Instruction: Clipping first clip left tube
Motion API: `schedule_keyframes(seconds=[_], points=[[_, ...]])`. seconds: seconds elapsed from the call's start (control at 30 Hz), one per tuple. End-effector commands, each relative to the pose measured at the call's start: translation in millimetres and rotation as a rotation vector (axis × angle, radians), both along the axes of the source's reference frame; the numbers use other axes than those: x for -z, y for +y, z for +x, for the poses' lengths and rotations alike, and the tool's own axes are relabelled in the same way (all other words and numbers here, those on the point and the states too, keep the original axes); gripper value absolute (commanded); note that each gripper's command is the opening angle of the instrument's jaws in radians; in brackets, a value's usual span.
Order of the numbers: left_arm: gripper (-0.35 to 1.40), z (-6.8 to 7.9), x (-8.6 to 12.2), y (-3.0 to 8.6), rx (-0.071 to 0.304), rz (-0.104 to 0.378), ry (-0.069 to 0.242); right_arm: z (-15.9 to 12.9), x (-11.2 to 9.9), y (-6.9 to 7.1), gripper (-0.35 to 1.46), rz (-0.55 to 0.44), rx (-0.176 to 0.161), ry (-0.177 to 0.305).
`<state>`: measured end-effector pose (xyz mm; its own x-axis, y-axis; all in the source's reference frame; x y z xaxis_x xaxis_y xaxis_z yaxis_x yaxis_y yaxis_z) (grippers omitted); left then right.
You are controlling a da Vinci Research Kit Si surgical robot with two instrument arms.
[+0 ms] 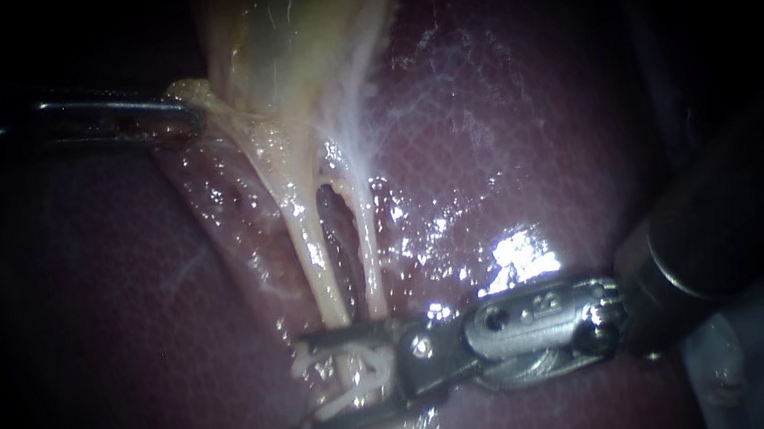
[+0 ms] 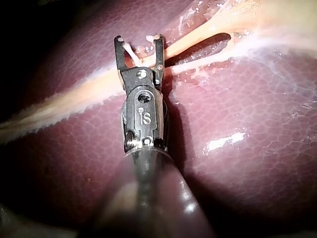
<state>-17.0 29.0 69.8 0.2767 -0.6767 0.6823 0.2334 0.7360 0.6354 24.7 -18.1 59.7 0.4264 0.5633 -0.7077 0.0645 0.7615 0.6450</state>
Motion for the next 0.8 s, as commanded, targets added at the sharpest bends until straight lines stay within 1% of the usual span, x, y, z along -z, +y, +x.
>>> schedule_keyframes(seconds=[0.03, 0.2, 0.37, 0.57, 0.67, 0.8], points=[[-0.35, 0.0, 0.0, 0.0, 0.000, 0.000, 0.000, 0.0, 0.1, 0.0, 0.49, 0.000, -0.001, 0.003], [-0.35, 0.0, 0.0, 0.0, 0.000, 0.000, 0.000, -0.4, 1.0, 0.5, 0.49, 0.006, -0.007, 0.015], [-0.35, 0.0, 0.0, 0.0, 0.000, 0.000, 0.000, -1.8, 3.4, 2.1, 0.49, 0.023, -0.005, 0.024], [-0.35, 0.0, 0.0, 0.0, 0.000, 0.000, 0.000, -4.2, 6.1, 4.2, 0.49, 0.033, -0.022, 0.019], [-0.35, 0.0, 0.0, 0.0, 0.000, 0.000, 0.000, -5.2, 6.7, 5.2, 0.49, 0.039, -0.028, 0.020], [-0.35, 0.0, -0.1, 0.0, 0.000, 0.000, 0.000, -5.6, 6.5, 5.5, 0.49, 0.040, -0.028, 0.020]])
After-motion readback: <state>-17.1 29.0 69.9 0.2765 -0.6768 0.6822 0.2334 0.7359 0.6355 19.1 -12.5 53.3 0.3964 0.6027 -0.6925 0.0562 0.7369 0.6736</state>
